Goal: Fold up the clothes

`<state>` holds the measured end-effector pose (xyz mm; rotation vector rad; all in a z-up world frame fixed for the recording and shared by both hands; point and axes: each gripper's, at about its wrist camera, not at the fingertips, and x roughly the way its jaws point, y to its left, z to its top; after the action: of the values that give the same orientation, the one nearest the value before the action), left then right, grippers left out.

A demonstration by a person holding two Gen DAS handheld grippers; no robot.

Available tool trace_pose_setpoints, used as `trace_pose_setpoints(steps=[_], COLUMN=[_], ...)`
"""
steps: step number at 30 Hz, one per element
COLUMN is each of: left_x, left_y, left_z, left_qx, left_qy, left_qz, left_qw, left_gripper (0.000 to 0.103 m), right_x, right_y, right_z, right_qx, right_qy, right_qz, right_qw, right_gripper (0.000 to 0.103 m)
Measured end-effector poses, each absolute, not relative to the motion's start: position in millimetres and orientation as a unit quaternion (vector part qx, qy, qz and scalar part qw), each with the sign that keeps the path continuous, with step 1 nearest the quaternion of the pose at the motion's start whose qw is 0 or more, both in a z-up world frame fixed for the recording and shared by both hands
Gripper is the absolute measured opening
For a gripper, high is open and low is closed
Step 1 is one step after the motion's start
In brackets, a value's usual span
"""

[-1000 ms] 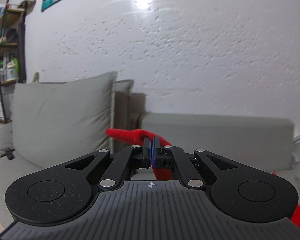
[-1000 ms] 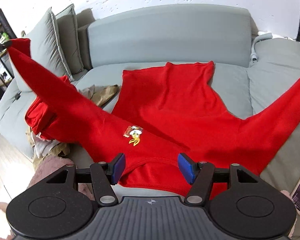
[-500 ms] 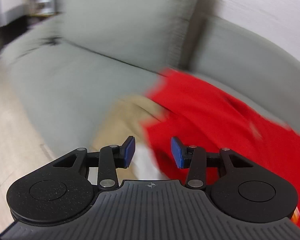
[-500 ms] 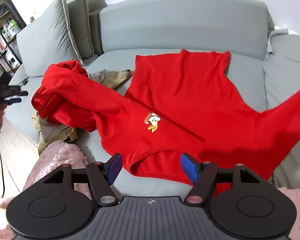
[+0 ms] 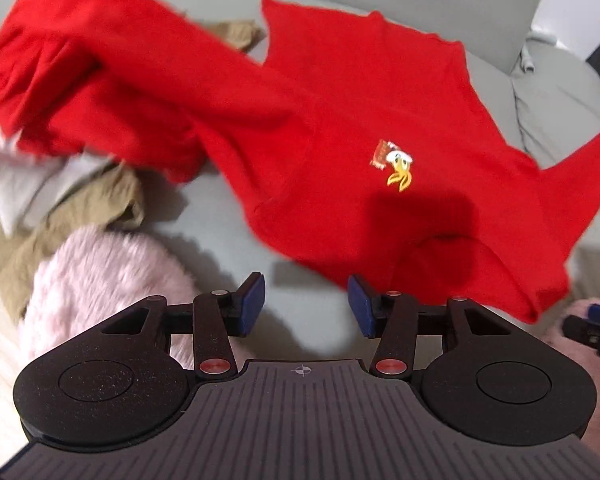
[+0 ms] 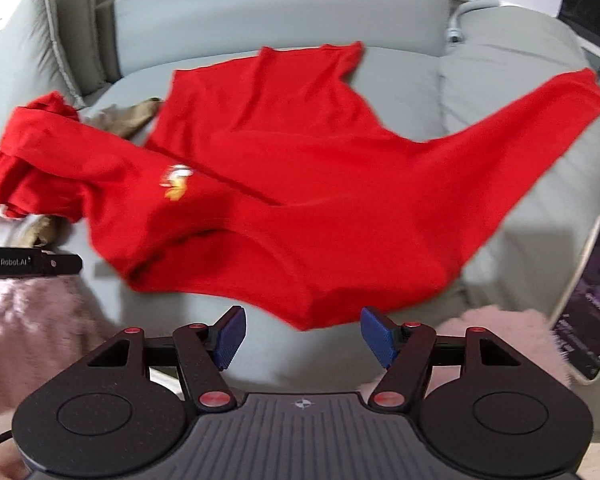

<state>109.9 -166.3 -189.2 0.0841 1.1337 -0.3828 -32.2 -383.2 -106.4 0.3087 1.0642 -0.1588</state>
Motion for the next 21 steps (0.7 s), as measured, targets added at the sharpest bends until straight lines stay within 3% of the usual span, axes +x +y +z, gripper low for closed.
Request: trace_pose_setpoints(steps=[10,19,21], left_x=[148.5,167.1,168.5], left_y=[-139.3,-151.4,-155.3], left_z=[-214.8,-236.0,-237.7], left_qx=[-0.034,-0.012,0.002], left_qy=[0.543,0.551,0.548], left_qz=[-0.121,-0.15,-0.154], left_qw=[0.83,0.821,0.822], left_gripper=[0.053,0.051,0.03], right_x=[-35.1,-21.8,-21.4], right_y=[-389.9,-394.9,-399.5], right_z=[-129.3,-140.9,-145.1], right_qx=[0.185,0.187,0.209], right_qy=[0.511,0.54,0.541], right_qz=[-0.066,-0.096,-0.105], right_qw=[0.837,0.815,0.808], right_gripper=[0.061,0.061,0.061])
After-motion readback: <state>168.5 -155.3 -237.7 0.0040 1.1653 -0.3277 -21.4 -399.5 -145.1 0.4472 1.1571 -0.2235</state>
